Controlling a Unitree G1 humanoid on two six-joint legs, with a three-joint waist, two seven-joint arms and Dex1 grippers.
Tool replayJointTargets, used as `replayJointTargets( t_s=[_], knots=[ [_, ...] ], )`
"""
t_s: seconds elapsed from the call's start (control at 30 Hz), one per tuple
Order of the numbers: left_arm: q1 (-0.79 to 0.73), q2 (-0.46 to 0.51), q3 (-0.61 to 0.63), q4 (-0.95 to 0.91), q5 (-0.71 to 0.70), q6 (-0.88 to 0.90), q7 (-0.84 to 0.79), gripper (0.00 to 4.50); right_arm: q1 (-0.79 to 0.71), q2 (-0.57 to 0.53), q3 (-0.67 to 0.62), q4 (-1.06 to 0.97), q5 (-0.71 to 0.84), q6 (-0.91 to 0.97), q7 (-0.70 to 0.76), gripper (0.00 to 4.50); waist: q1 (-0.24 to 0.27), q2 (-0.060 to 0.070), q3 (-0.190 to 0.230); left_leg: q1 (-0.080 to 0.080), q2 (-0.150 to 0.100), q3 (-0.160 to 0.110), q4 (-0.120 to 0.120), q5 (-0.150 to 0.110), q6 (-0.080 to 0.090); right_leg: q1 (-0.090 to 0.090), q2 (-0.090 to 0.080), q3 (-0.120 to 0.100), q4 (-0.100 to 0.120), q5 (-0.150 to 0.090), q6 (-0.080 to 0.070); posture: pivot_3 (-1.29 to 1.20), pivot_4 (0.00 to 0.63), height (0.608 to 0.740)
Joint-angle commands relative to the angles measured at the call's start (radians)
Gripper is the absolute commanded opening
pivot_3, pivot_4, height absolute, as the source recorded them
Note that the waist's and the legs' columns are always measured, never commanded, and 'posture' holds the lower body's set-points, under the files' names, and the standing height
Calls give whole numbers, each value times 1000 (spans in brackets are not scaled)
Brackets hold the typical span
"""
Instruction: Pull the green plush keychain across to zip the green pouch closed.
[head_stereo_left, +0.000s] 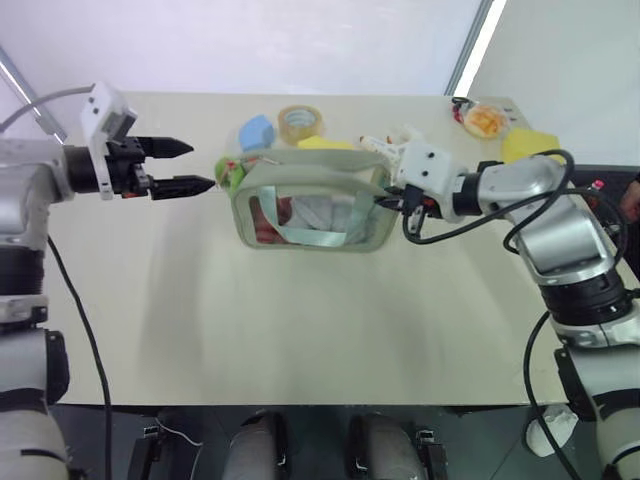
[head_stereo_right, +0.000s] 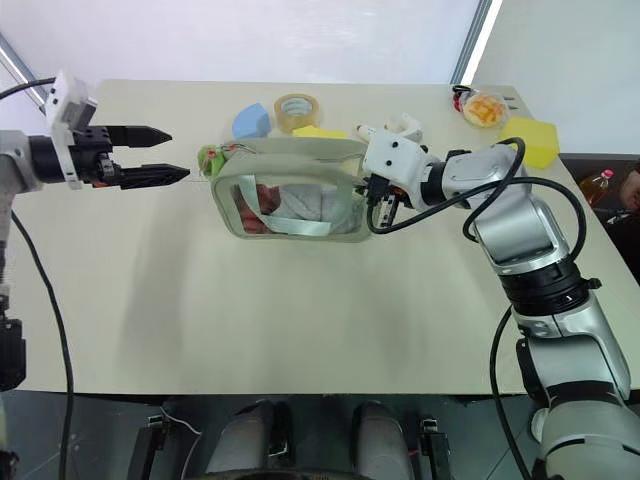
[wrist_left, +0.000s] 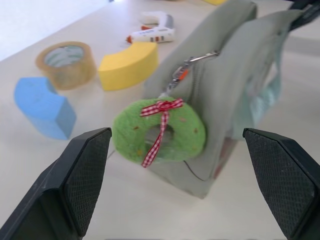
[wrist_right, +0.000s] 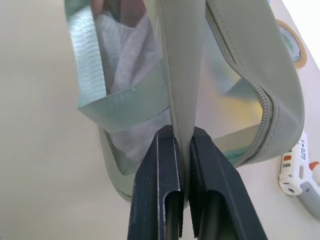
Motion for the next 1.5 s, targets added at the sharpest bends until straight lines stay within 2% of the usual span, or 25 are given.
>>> replayJointTargets(
  t_s=[0.03,0.23,0.43,0.53,0.77,0.8,0.93,1.07,1.2,1.33,1.43,1.5],
  knots=[
    [-60,-48,6,96,53,-89,81,4500,-10,-3,-9,-37,9,-18,4,13,0,0,0,0,0,0,0,0,0,0,0,0,0,0,0,0,150,740],
    [-93,-144,-11,249,112,-192,130,4500,-3,-4,-3,-44,-1,-22,-2,13,0,0,0,0,0,0,0,0,0,0,0,0,0,0,0,0,150,740],
    [-126,-196,-8,348,132,-252,136,4500,-6,-3,1,-50,0,-15,1,13,-1,0,0,0,0,0,0,0,0,0,0,-1,0,0,0,0,150,740],
    [-139,-207,1,361,128,-258,128,3691,-5,-1,3,-54,-1,-12,2,0,-1,0,0,0,0,0,1,0,0,1,0,-1,0,0,0,0,150,740],
    [-170,-208,49,309,62,-175,90,164,-8,0,3,-48,-6,-15,-4,0,-1,0,0,0,0,0,1,0,0,1,0,-1,0,0,0,0,150,740],
    [-179,-203,59,281,39,-139,71,75,-9,0,3,-45,-8,-17,-6,0,-1,0,0,0,0,0,1,0,0,0,0,-1,0,0,0,0,150,740],
    [-237,-205,105,180,-68,22,25,75,-15,6,5,-33,-11,-26,-11,0,-1,0,0,0,0,-1,1,0,0,1,0,-1,0,0,0,0,150,740],
    [-235,-236,63,43,-96,83,-3,75,-26,18,8,-20,-15,-35,-19,0,-2,0,0,0,0,-1,1,0,0,1,0,-1,0,0,0,0,150,740],
    [-184,-277,-29,-45,-12,-5,31,75,-29,27,10,-15,-21,-38,-32,0,-2,0,0,0,0,-1,2,0,0,1,0,-1,1,0,0,0,150,740],
    [-166,-303,-103,-25,92,-129,84,75,-20,27,7,-27,-24,-32,-40,0,-2,0,0,0,0,-1,2,0,0,1,0,-1,0,0,0,0,150,740],
    [-198,-324,-79,13,87,-144,115,1054,-12,21,2,-29,-26,-33,-46,0,0,0,0,0,0,-1,2,0,0,1,0,-1,0,0,0,0,150,740],
    [-211,-311,-80,25,96,-155,110,2077,-8,20,2,-28,-27,-32,-50,0,0,0,0,0,0,-1,2,0,0,1,0,-1,0,0,0,0,150,740]
  ],
)
